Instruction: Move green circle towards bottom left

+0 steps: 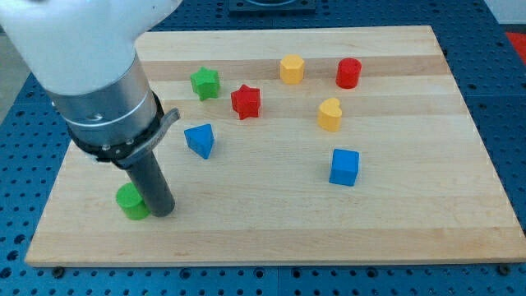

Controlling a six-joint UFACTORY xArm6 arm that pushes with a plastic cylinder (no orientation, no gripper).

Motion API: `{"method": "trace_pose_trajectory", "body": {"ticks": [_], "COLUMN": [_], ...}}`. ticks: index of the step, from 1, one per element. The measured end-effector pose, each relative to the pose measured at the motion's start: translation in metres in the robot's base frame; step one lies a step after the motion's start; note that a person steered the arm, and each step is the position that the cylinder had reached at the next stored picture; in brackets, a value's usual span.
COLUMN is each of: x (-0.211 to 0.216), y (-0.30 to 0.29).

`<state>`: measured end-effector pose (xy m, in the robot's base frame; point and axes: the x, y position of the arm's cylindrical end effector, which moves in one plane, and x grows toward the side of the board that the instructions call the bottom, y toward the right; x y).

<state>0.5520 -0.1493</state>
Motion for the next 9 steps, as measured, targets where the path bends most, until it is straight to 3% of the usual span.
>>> {"method": "trace_pose_trajectory", "body": {"ticks": [2, 6, 9], "x": [-0.037, 0.025, 0.022], "y": [-0.017, 0.006, -0.047]}}
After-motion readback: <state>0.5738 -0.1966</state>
